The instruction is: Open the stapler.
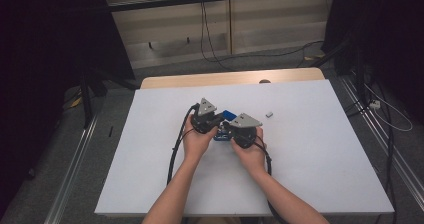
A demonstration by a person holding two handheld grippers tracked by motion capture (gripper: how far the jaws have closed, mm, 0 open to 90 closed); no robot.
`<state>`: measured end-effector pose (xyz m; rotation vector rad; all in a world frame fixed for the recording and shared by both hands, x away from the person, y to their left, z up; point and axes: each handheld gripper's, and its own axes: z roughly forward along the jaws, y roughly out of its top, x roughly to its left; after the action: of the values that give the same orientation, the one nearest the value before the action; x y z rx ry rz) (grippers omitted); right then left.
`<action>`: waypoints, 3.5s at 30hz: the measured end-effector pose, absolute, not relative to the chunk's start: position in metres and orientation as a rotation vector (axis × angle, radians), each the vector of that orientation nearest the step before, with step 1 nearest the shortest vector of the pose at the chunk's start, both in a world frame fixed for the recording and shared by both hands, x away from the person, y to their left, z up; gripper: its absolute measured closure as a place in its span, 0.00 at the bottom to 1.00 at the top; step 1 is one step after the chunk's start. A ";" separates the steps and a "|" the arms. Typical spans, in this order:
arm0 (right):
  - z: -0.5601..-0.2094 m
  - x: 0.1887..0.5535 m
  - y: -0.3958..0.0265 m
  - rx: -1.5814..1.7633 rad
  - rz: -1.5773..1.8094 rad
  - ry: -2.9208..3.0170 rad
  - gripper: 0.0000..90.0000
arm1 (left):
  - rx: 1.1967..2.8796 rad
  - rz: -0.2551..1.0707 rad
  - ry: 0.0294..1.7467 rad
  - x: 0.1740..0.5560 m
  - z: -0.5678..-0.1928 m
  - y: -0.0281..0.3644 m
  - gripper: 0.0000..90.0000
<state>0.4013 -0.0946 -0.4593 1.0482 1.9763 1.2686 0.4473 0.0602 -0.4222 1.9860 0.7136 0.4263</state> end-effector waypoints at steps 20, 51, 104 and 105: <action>-0.462 0.399 -0.088 1.100 1.252 1.873 1.00 | 1.986 0.387 0.784 0.454 -0.436 0.078 1.00; -0.455 0.399 -0.095 1.085 1.237 1.805 1.00 | 2.094 0.302 0.772 0.449 -0.444 0.082 1.00; -0.452 0.396 -0.198 1.184 1.163 1.882 0.99 | 1.998 0.297 0.773 0.444 -0.436 0.078 0.90; -0.449 0.395 -0.199 1.176 1.157 1.875 0.95 | 1.977 0.283 0.775 0.444 -0.435 0.078 0.89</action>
<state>0.3949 -0.1987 -0.4488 1.1758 1.8755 1.1572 0.4439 0.0785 -0.4351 1.9775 0.7749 0.2827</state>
